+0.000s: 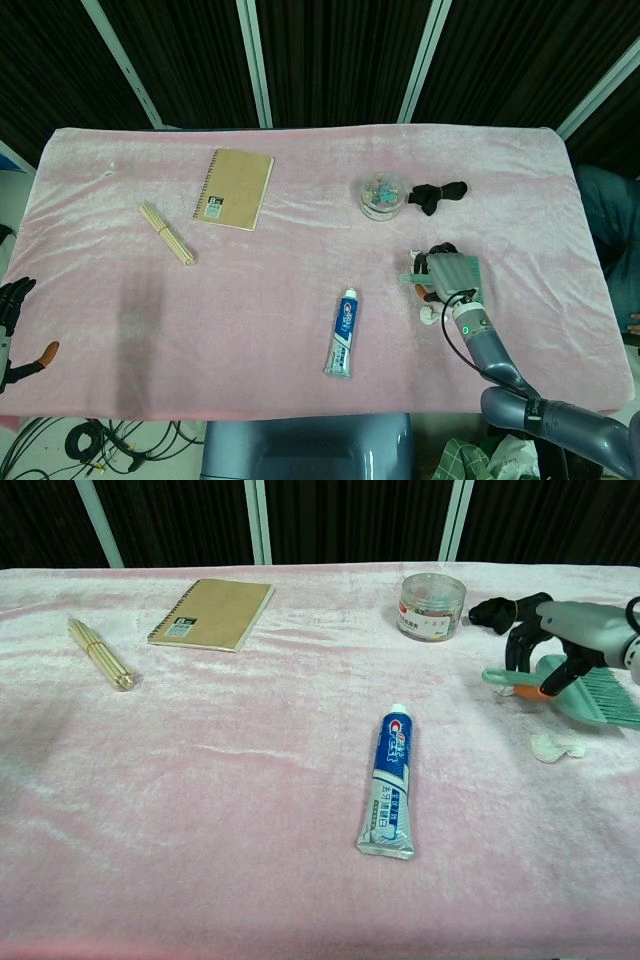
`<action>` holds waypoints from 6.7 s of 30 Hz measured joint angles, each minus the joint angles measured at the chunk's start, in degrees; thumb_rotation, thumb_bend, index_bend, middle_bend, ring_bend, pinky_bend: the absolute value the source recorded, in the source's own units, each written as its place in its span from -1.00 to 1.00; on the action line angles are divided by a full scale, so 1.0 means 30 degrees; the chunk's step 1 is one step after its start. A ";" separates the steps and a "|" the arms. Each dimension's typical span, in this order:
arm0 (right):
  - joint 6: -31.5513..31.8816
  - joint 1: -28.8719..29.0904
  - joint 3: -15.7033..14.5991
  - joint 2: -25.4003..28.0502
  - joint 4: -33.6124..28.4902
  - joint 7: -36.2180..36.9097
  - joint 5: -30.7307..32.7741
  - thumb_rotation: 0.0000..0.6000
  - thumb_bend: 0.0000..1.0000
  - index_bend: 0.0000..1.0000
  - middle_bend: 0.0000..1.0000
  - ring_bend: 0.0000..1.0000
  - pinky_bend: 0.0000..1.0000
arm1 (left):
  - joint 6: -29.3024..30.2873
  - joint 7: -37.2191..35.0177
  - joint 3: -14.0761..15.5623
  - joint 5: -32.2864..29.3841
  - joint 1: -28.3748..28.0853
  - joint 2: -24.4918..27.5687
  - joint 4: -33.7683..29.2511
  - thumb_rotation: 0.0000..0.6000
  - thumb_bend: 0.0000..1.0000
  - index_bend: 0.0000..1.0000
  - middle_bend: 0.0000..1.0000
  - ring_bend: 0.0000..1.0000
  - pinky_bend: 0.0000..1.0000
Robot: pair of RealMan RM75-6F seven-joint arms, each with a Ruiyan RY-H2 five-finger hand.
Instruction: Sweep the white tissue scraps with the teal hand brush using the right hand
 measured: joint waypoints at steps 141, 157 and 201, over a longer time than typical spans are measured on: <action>-0.0696 -0.1661 0.6218 -0.2160 -0.0476 2.5009 -0.4316 1.00 -0.21 0.57 0.25 -0.41 -0.69 | -0.0475 -0.0174 0.0074 -0.0266 -0.0032 0.0323 -0.0288 1.00 -0.44 -0.86 -0.92 -1.00 -0.61; 0.1731 -0.1836 0.3336 -0.2101 0.2855 1.8696 -0.7209 1.00 -0.21 0.57 0.27 -0.39 -0.69 | -0.0500 -0.0054 0.0073 -0.0353 -0.0016 0.0323 -0.0374 1.00 -0.44 -0.86 -0.91 -1.00 -0.60; 0.1278 -0.0168 0.6193 -0.7232 0.2997 2.1196 -0.2924 1.00 -0.18 0.64 0.31 -0.35 -0.69 | -0.0683 -0.0223 0.0098 -0.0380 -0.0074 0.0427 -0.0394 1.00 -0.44 -0.86 -0.92 -1.00 -0.53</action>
